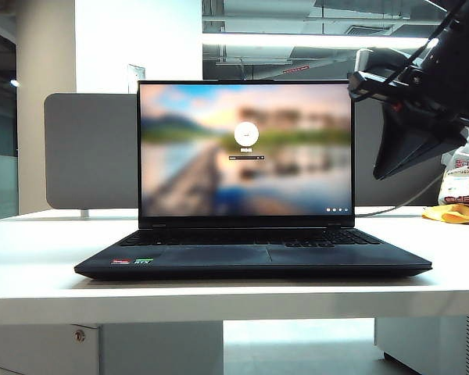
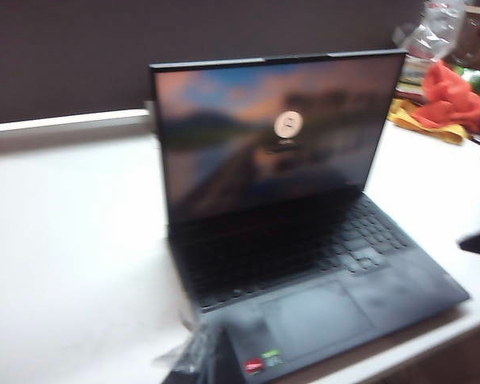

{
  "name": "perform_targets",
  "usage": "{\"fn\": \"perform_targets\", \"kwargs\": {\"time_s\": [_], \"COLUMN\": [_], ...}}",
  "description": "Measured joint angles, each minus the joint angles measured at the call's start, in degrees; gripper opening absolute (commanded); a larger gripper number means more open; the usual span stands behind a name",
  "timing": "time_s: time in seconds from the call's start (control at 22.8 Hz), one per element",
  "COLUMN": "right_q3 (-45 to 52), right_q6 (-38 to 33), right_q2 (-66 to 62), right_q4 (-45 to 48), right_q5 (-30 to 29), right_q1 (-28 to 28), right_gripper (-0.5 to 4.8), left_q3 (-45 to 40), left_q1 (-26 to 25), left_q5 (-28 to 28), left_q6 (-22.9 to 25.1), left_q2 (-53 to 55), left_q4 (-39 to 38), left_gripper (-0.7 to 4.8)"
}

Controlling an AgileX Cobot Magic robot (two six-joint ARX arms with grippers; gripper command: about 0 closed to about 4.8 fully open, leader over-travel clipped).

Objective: Open the lid of the laptop and use the keypad to enter the password "123".

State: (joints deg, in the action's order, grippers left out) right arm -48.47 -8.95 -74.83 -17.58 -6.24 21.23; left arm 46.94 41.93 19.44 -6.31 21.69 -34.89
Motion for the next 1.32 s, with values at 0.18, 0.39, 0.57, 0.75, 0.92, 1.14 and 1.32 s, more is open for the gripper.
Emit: {"fn": "perform_targets", "kwargs": {"time_s": [0.18,0.39,0.57,0.75,0.92,1.14,1.32], "right_q3": [5.09,12.0,12.22,12.22,12.22,12.22,12.22], "right_q6": [-1.57,-3.08,-3.06,-3.04,-3.06,-3.04,-3.04], "right_q2": [5.16,10.73,10.58,10.58,10.58,10.58,10.58], "right_q4": [3.76,7.69,6.97,6.54,6.54,6.54,6.54], "right_q5": [0.04,0.2,-1.11,-1.22,-1.25,-1.25,-1.27], "right_q1": [4.0,5.42,5.42,5.44,5.44,5.44,5.44], "right_gripper": [-0.08,-0.04,0.0,-0.01,-0.01,0.0,-0.01], "left_q3": [-2.67,-8.74,-10.05,-10.03,-10.03,-10.03,-12.41], "left_q1": [0.0,0.0,0.0,0.0,0.0,0.0,-10.19], "left_q5": [2.29,2.47,2.45,2.43,2.43,2.43,2.58], "left_q6": [-2.03,-3.87,-3.76,-3.37,-3.37,-3.37,3.23], "left_q2": [-4.92,-8.17,-7.93,-7.96,-7.96,-7.96,-8.46], "left_q4": [-1.25,-1.18,2.73,5.14,4.85,4.7,7.13], "left_gripper": [-0.04,-0.05,-0.05,-0.04,-0.04,-0.04,-0.04]}}
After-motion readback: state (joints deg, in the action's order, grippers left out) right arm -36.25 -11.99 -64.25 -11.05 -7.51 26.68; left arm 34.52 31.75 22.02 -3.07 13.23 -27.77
